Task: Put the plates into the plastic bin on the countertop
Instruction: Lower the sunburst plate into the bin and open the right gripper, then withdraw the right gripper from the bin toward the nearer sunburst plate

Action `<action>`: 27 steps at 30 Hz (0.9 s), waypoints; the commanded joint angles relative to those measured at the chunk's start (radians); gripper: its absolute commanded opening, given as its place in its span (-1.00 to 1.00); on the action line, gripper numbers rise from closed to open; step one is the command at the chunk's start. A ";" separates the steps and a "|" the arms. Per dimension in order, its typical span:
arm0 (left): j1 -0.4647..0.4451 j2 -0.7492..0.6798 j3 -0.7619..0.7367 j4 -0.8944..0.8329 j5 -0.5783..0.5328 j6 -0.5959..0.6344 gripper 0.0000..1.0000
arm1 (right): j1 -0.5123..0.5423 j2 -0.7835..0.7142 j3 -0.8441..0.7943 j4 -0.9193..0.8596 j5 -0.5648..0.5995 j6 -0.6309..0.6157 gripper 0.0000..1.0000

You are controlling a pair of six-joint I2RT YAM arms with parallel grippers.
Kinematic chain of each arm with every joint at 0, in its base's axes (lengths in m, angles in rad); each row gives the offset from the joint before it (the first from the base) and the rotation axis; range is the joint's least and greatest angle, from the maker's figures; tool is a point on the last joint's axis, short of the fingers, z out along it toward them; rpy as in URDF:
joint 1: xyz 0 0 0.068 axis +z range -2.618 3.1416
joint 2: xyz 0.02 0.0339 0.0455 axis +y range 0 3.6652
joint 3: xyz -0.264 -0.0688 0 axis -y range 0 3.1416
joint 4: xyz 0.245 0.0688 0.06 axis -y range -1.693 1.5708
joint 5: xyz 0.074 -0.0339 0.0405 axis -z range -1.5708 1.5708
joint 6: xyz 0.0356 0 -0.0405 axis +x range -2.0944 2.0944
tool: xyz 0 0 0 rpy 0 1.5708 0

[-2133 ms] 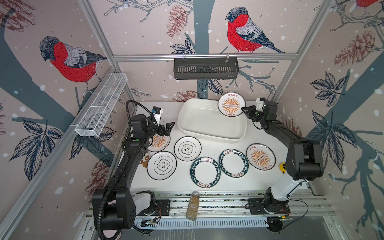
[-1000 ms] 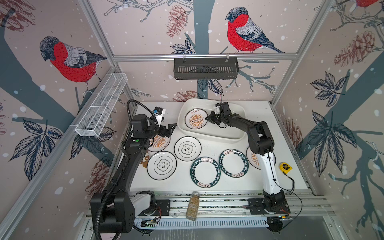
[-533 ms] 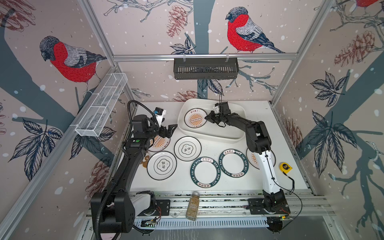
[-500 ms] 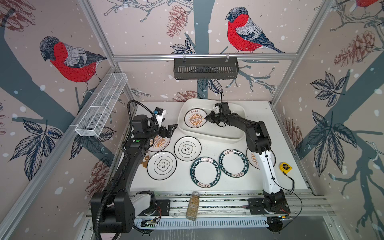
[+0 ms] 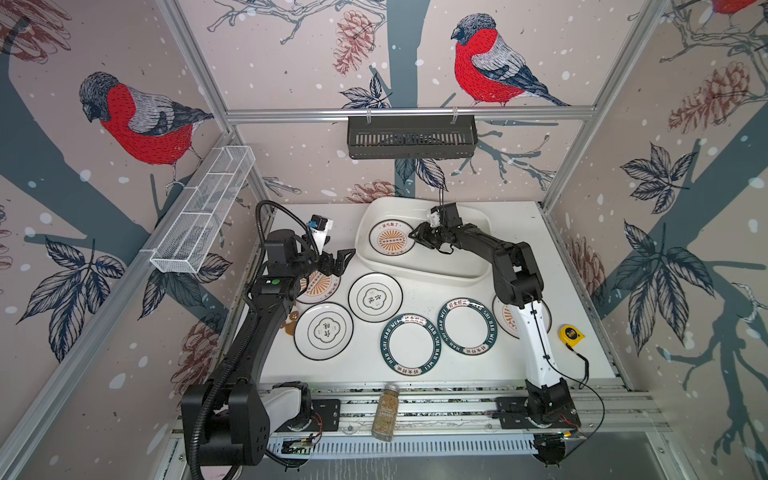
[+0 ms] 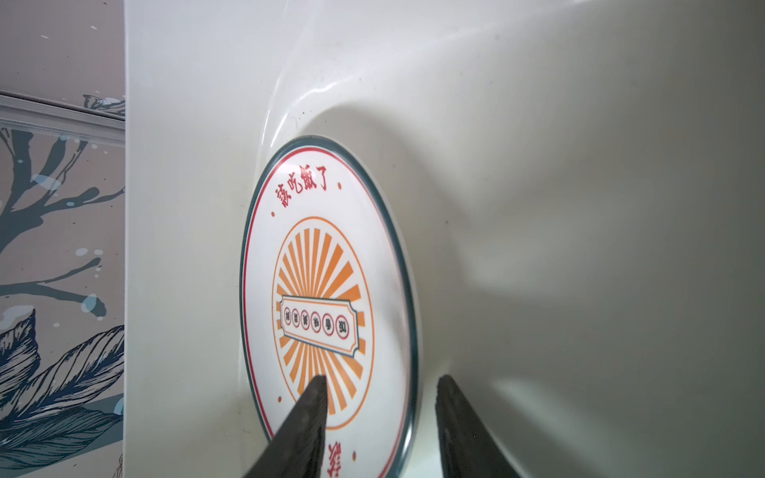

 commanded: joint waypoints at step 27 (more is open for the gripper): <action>-0.013 0.084 0.110 -0.096 0.024 0.040 0.93 | -0.043 -1.189 -1.001 -0.215 0.599 -0.027 0.34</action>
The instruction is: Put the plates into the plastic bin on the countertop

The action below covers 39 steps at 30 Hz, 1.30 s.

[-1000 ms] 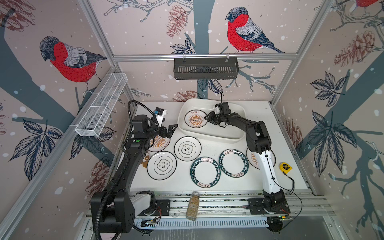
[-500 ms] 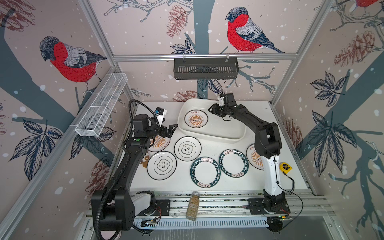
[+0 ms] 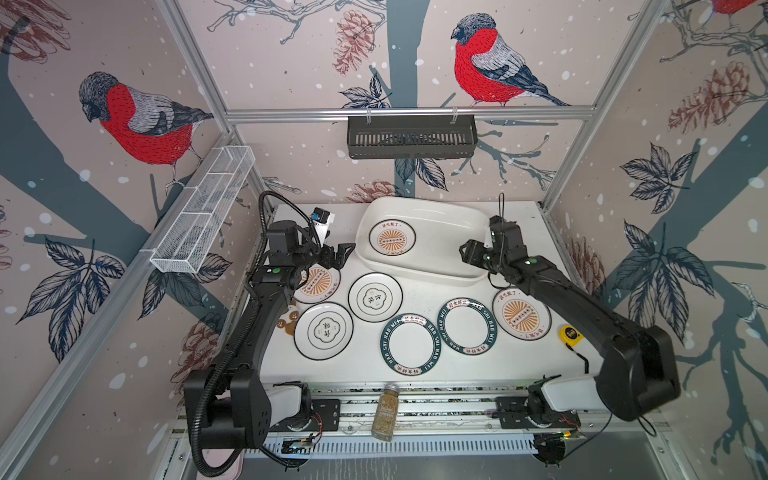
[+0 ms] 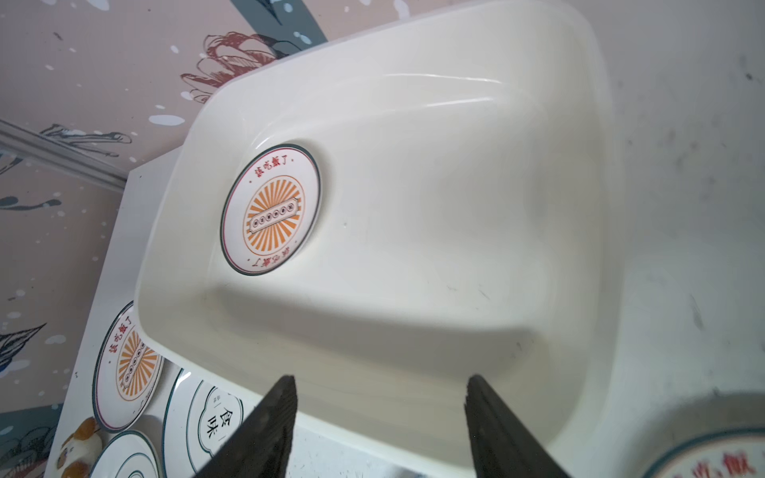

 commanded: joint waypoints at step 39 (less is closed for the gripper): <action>-0.059 0.016 -0.016 0.008 0.127 -0.002 0.94 | -0.232 -0.313 -0.444 -0.447 -0.051 0.135 0.37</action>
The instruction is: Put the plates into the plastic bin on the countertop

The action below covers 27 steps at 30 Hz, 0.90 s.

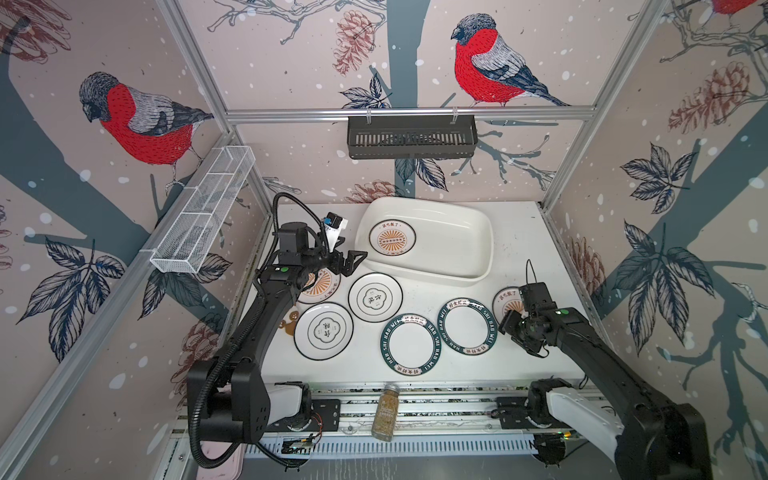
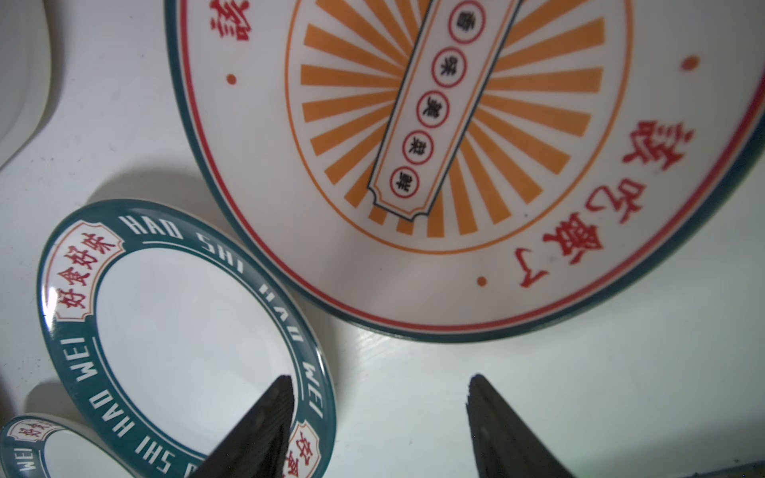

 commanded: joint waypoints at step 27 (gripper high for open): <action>-0.007 -0.004 0.000 0.053 0.043 -0.038 0.94 | -0.079 0.134 0.022 0.179 0.033 -0.022 0.37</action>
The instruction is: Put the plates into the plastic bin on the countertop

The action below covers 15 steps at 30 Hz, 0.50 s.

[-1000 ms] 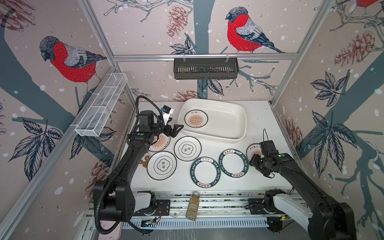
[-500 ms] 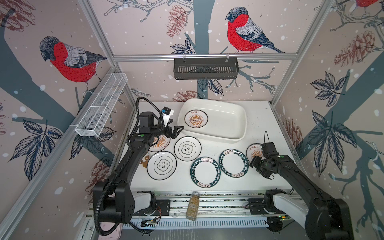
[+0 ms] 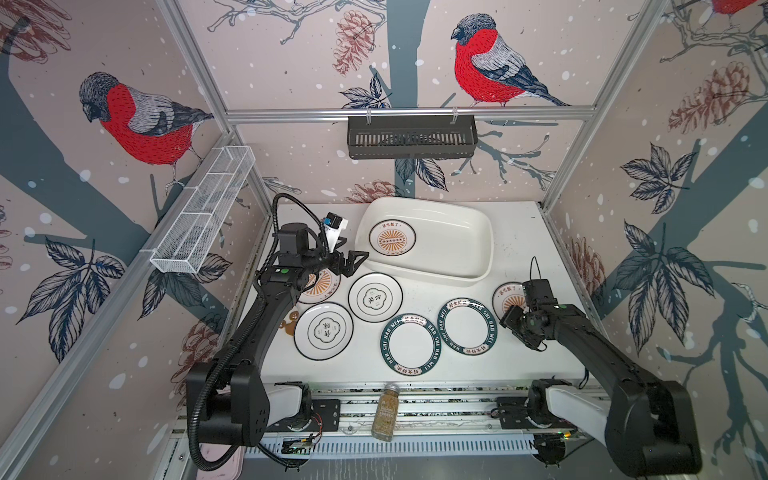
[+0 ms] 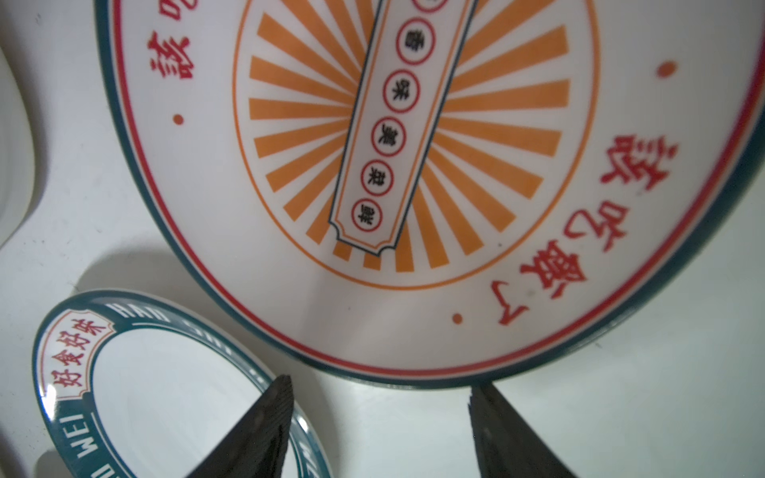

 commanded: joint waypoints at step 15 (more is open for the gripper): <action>-0.003 0.002 -0.004 0.066 0.026 -0.028 0.94 | -0.033 0.190 0.108 0.144 0.037 -0.053 0.38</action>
